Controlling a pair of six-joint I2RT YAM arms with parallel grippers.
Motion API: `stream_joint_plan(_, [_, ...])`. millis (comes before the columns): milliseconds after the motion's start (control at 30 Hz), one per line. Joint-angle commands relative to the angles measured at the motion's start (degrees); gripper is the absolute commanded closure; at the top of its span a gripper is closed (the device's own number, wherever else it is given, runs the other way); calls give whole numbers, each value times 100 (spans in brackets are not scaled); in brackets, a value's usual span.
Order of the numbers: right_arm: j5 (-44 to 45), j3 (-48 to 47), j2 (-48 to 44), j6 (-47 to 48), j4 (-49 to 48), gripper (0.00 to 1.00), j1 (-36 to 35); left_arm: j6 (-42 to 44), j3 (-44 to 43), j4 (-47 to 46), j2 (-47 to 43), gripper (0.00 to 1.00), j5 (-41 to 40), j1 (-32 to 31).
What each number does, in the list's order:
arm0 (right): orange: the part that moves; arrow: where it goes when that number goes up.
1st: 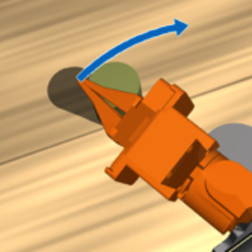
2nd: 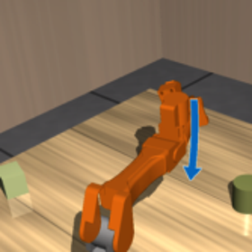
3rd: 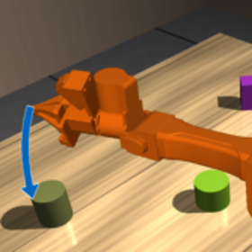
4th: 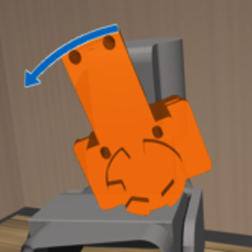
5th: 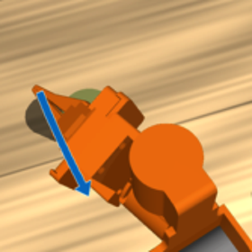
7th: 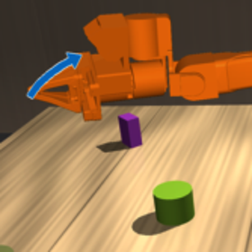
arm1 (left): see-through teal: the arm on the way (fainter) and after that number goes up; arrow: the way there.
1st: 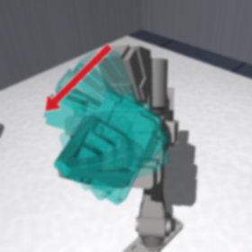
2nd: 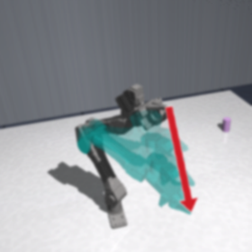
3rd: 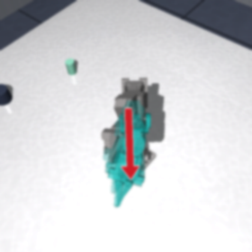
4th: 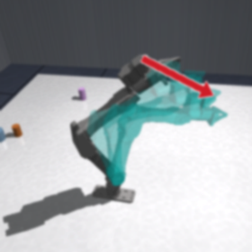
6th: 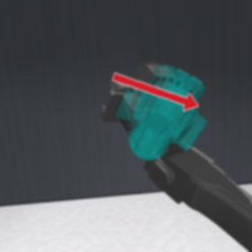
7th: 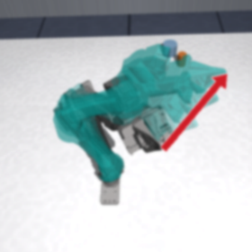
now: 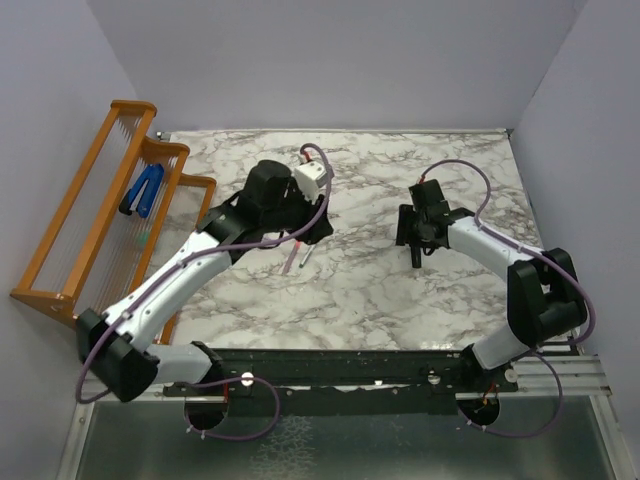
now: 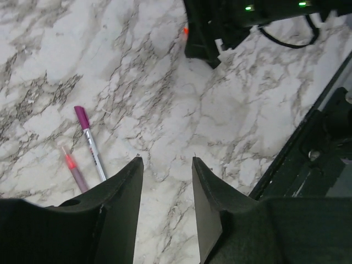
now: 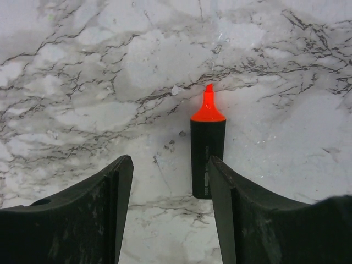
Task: Insert the pens into the pen caps
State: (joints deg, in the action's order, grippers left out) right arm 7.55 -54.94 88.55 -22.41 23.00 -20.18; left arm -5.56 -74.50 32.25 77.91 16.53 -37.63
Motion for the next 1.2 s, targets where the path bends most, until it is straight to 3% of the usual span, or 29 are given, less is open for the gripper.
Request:
stream_joint_plan(0, [475,-331,265,124,-106,39,111,235,887,-1067,-1072,56,812,-18])
stream_joint_plan(333, [401,-283,637,203,-233,39,430,369,1423,-1107,-1681,43,847,-21])
stream_joint_plan(433, [274,-151,713,186,-364,39,479,387,1374,-1114,-1661,24,929,-19])
stream_joint_plan(533, [202,-65,782,176,-456,39,489,406,1335,-1115,-1631,15,952,-24])
stream_joint_plan(667, [103,24,836,176,-564,39,485,432,1325,-1116,-1600,10,987,-23])
stream_joint_plan(900, [18,232,941,176,-699,40,489,442,1457,-1213,-1629,9,994,-24])
stream_joint_plan(1000, [50,367,970,200,-737,48,489,451,1543,-1353,-1643,3,1211,-20])
stream_joint_plan(1167, [95,403,902,263,-685,76,494,395,1804,-1857,-1755,1,1578,-22])
